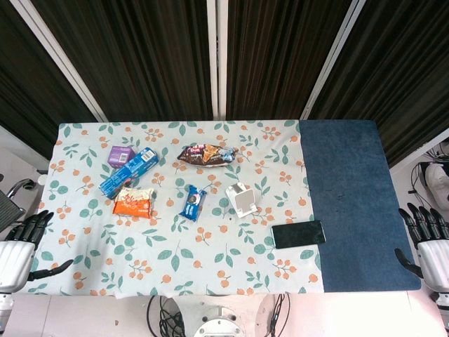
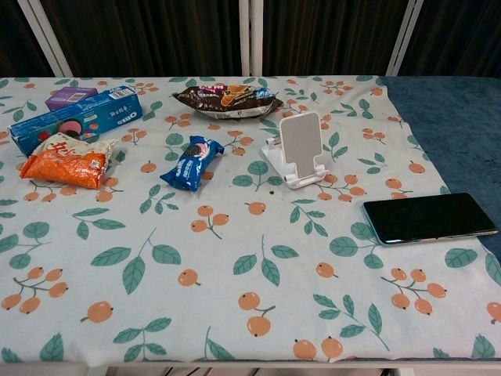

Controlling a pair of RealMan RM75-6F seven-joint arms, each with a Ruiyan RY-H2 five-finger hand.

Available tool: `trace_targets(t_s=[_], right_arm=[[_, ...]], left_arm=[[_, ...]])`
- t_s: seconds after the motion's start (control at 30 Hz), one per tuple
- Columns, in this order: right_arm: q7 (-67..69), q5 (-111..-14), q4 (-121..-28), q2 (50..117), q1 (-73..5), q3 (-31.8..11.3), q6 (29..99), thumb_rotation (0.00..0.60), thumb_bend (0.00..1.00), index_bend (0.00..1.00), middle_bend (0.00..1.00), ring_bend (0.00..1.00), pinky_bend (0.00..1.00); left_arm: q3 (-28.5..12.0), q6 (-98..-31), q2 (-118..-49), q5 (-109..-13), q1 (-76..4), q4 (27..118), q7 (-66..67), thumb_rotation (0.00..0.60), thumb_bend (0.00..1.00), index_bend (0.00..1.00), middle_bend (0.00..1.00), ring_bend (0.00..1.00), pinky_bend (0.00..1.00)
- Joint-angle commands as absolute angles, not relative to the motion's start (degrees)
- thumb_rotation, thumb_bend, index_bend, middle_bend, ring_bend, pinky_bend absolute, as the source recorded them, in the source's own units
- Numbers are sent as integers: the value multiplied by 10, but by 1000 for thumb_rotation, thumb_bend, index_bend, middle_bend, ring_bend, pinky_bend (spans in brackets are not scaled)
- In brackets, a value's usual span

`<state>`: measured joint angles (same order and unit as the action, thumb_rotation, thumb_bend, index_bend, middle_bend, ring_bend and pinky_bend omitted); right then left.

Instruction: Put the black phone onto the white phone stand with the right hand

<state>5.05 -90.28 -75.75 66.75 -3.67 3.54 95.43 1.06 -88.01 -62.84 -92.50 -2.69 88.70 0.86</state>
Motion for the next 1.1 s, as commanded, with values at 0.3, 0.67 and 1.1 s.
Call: trace_targets(t_s=[0.3, 0.67, 1.1], right_arm=[[53, -915, -768, 660, -32, 27, 945, 600, 177, 0, 0, 0, 0], [-8, -911, -856, 627, -51, 48, 841, 600, 176, 0, 0, 0, 0], [-189, -803, -1020, 628, -130, 15, 670, 600, 174, 0, 0, 0, 0]], left_arm=[[8, -878, -633, -920, -29, 880, -1, 172, 66, 35, 66, 104, 251], [9, -864, -642, -912, -34, 860, -15, 182, 66, 35, 66, 104, 251], [22, -858, -659, -927, -37, 836, -40, 209, 67, 34, 66, 104, 251]])
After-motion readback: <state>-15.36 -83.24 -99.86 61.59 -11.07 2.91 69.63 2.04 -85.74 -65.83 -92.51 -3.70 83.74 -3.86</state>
